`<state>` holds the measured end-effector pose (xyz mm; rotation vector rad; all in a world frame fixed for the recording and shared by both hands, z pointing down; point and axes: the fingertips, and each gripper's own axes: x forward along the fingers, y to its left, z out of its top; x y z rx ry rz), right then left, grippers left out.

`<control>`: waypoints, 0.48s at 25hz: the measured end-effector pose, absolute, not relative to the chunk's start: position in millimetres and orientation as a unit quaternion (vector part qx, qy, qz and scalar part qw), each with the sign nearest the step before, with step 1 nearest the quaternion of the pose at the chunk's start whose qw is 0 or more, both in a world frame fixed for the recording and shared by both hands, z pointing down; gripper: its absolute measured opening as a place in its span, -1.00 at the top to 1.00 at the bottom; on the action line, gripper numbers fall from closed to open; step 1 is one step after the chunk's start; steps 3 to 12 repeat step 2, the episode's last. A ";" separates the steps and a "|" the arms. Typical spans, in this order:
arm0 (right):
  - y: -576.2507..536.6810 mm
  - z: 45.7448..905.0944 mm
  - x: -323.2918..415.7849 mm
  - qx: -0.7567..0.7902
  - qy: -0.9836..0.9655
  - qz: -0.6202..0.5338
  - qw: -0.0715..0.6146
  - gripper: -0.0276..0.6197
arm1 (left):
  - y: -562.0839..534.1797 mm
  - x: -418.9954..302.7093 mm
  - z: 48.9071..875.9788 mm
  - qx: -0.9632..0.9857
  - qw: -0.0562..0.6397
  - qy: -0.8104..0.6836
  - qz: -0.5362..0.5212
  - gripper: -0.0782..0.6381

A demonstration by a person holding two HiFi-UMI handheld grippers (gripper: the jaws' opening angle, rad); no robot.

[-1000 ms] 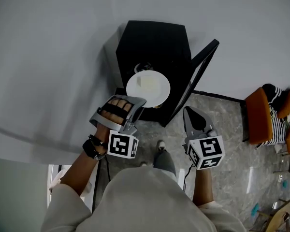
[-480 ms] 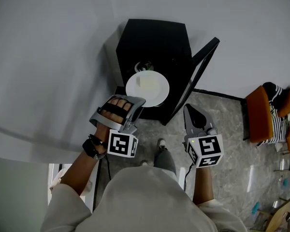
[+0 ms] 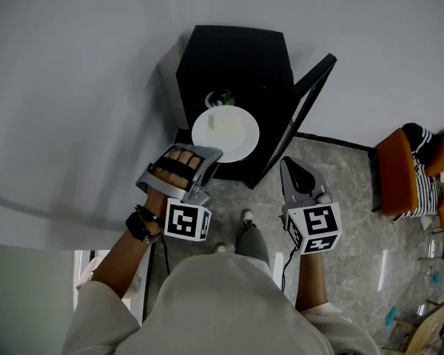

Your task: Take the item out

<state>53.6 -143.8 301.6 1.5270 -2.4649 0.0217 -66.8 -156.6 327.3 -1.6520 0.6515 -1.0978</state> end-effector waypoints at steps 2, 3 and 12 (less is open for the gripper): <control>-144.5 302.4 53.9 0.523 -0.844 0.007 0.120 0.90 | -157.2 -66.8 328.4 -0.683 0.505 0.270 -0.454 0.74; -144.5 302.4 53.9 0.523 -0.844 0.007 0.120 0.90 | -157.2 -66.8 328.4 -0.683 0.505 0.270 -0.454 0.74; -144.5 302.4 53.9 0.523 -0.844 0.007 0.120 0.90 | -157.2 -66.8 328.4 -0.683 0.505 0.270 -0.454 0.74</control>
